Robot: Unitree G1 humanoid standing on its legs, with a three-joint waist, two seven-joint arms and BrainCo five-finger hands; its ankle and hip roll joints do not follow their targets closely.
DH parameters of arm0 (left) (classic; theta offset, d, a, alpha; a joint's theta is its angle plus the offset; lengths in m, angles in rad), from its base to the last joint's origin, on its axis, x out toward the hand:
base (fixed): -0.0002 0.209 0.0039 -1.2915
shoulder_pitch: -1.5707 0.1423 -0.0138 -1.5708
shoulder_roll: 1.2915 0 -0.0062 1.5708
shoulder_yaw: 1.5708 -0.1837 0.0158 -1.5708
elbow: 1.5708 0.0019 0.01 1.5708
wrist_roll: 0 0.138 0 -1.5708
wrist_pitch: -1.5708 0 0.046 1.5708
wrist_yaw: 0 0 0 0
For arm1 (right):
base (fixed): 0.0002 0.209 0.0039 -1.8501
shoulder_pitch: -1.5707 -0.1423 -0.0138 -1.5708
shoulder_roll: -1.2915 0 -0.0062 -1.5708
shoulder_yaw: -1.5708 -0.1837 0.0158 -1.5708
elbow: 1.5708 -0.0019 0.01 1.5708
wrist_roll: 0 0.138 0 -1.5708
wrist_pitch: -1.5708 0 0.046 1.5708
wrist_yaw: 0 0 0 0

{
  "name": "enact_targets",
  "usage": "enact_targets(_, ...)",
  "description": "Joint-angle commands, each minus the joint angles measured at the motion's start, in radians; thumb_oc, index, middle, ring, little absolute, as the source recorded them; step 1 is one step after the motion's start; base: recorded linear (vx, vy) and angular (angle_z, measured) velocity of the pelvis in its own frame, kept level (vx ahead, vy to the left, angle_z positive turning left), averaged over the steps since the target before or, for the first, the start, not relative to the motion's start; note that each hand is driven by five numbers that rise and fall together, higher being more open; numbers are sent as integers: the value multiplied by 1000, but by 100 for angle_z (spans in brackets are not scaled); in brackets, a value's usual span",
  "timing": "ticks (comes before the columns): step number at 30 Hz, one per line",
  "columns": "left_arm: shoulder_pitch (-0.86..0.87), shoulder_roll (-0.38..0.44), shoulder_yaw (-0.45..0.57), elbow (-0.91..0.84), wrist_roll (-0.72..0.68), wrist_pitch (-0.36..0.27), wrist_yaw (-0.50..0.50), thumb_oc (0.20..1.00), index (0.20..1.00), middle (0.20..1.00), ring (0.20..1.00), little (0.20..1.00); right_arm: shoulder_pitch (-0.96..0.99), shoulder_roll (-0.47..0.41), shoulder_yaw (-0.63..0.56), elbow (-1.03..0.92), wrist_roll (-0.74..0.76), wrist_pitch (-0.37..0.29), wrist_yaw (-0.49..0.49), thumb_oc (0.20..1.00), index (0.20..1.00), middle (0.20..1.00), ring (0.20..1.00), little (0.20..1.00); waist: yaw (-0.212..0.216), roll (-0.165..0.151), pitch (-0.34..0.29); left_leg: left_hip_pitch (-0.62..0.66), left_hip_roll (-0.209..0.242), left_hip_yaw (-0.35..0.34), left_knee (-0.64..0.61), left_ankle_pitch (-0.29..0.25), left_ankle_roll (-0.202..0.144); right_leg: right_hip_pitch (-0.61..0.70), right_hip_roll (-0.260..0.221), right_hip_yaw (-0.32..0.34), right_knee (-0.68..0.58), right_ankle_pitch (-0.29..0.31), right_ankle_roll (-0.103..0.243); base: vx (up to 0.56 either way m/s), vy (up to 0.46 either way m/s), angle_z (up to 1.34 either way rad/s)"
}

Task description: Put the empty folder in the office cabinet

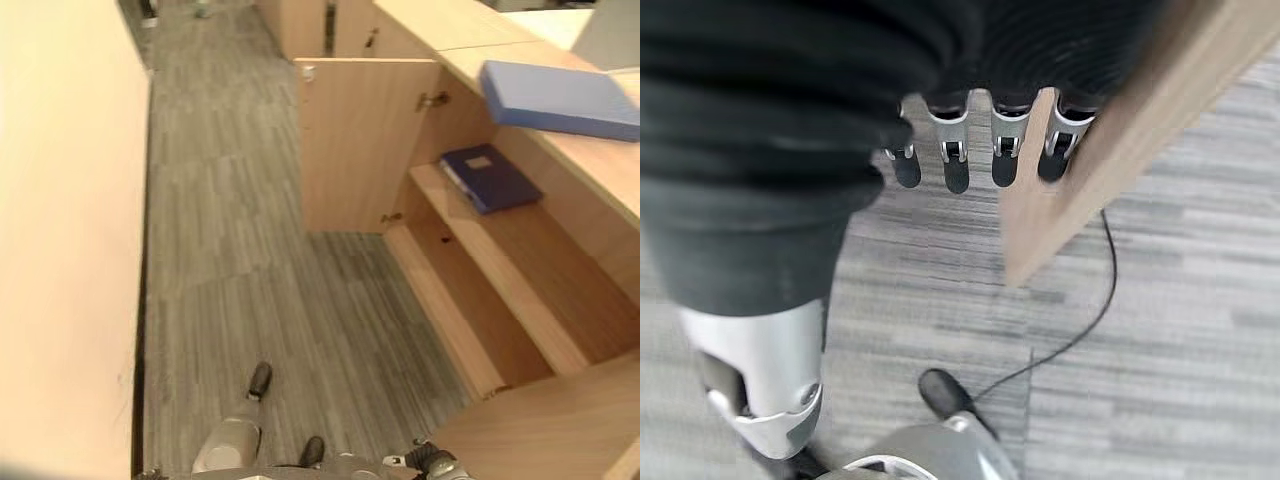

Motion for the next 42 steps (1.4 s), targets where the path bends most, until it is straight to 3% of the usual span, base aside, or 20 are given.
enact_targets(1,-23,27,-28,-18,17,-19,11,1000,1000,1000,1000,1000,13,-19,10,-1,6,18,5,1000,1000,1000,1000,1000,18,-10,-26,34,-44,43,-1,-45,51,45,-196,176,18,18,177,222,333,-66)
enact_targets(7,-40,45,-27,-34,19,-23,21,1000,1000,1000,1000,1000,-19,-5,23,-27,6,15,4,1000,1000,1000,1000,1000,18,-5,-47,89,-76,109,-35,-81,83,-6,-243,162,68,85,218,136,217,-62)
enact_targets(9,-50,52,-36,-44,28,-24,21,1000,1000,1000,1000,1000,-28,-2,29,-46,0,13,5,1000,1000,1000,1000,1000,9,-3,-47,119,-102,128,-47,-102,102,-26,-280,148,125,133,232,163,251,-25)
enact_targets(13,-52,56,-37,-50,36,-21,20,1000,1000,1000,1000,1000,-27,-2,29,-50,-4,16,5,1000,1000,1000,1000,1000,6,-2,-46,144,-124,137,-38,-131,122,-40,-320,116,198,178,229,111,158,-4)
enact_targets(15,-53,60,-36,-57,38,-18,18,1000,1000,1000,1000,1000,-31,-4,27,-50,-6,17,5,1000,1000,1000,1000,1000,8,4,-38,159,-129,152,-31,-151,138,-59,-348,68,265,206,216,139,145,1)
enact_targets(16,-50,66,-38,-55,46,-14,17,1000,1000,1000,1000,1000,-33,-1,34,-61,-5,12,5,1000,1000,1000,1000,1000,16,7,-32,195,-122,176,-39,-179,133,-59,-376,-8,309,176,215,116,143,-13)
enact_targets(17,-51,66,-39,-56,46,-14,16,1000,1000,1000,1000,1000,-34,-1,33,-61,-5,12,4,1000,1000,1000,1000,1000,16,10,-30,185,-121,181,-34,-167,138,-62,-376,-18,303,189,206,152,86,-48)
enact_targets(18,-51,74,-37,-54,50,-15,16,1000,1000,1000,1000,1000,-49,-1,44,-82,-2,8,5,1000,1000,1000,1000,1000,19,9,-16,212,-103,218,-44,-177,131,-84,-358,-103,271,152,194,46,12,-58)
enact_targets(20,-51,75,-35,-50,46,-14,17,1000,1000,1000,1000,1000,-61,-2,53,-96,3,3,5,1000,1000,1000,1000,1000,10,11,2,238,-95,223,-46,-199,122,-143,-308,-105,249,118,204,148,-29,-54)
enact_targets(24,-56,64,-33,-54,52,-12,20,1000,1000,1000,1000,1000,-80,-11,66,-115,12,-3,-2,1000,1000,1000,1000,1000,-11,14,34,295,-96,237,-52,-222,113,-209,-230,-162,131,155,214,143,-38,-30)
enact_targets(26,-57,59,-30,-55,54,-10,17,1000,1000,1000,1000,1000,-82,-13,68,-119,12,-5,-2,1000,1000,1000,1000,1000,-9,7,38,315,-101,255,-57,-231,108,-220,-222,-236,84,178,215,114,-59,-3)
enact_targets(28,-56,58,-28,-54,55,-10,14,1000,1000,1000,1000,1000,-80,-13,70,-120,12,-5,-2,1000,1000,1000,1000,1000,-8,6,37,328,-94,263,-56,-242,101,-207,-216,-258,67,171,212,142,-103,-6)
enact_targets(31,-51,50,-31,-49,62,-10,12,1000,1000,1000,1000,1000,-69,-11,73,-103,12,-5,-6,1000,1000,1000,1000,1000,-14,-8,19,352,-84,271,-46,-272,94,-167,-180,-227,11,160,193,198,-151,0)
enact_targets(33,-49,40,-39,-38,66,-7,9,1000,1000,1000,1000,1000,-48,-10,65,-67,16,-1,-12,1000,1000,1000,1000,1000,-21,-15,-7,365,-52,291,-14,-304,75,-130,-147,-206,-24,152,184,346,-282,-6)
enact_targets(35,-56,41,-43,-41,56,-8,9,1000,1000,1000,1000,1000,-34,-8,62,-46,24,1,-12,1000,1000,1000,1000,1000,-28,-31,-12,342,-11,314,113,-355,54,-108,-129,-187,-16,123,167,244,-290,-12)
enact_targets(36,-62,41,-40,-55,33,-12,8,1000,1000,1000,1000,1000,-28,-8,63,-34,25,3,-13,1000,1000,1000,1000,1000,-24,-43,0,281,25,328,303,-342,35,-85,-117,-178,-3,97,142,162,-349,-41)
enact_targets(37,-74,37,-44,-86,3,-17,14,1000,1000,1000,1000,1000,-30,-16,62,-26,26,8,-17,1000,1000,1000,1000,1000,-13,-51,30,157,84,315,541,-261,36,-52,-103,-162,14,58,101,138,-308,-45)
enact_targets(39,-75,36,-46,-92,-1,-16,16,1000,1000,1000,1000,1000,-30,-18,62,-25,23,10,-20,1000,1000,1000,1000,1000,-9,-57,36,128,98,316,558,-253,46,-43,-106,-156,13,53,98,74,-89,-53)
enact_targets(40,-73,35,-51,-106,-4,-20,17,1000,1000,1000,1000,1000,-27,-22,62,-24,19,12,-22,1000,1000,1000,1000,1000,5,-72,41,75,104,291,510,-255,62,-27,-115,-134,3,50,106,112,29,-54)
enact_targets(42,-69,36,-50,-116,-14,-24,16,1000,1000,1000,1000,1000,-21,-27,63,-24,16,10,-19,1000,1000,1000,1000,1000,19,-72,38,72,100,238,366,-225,46,-13,-118,-100,-7,41,117,119,57,-60)
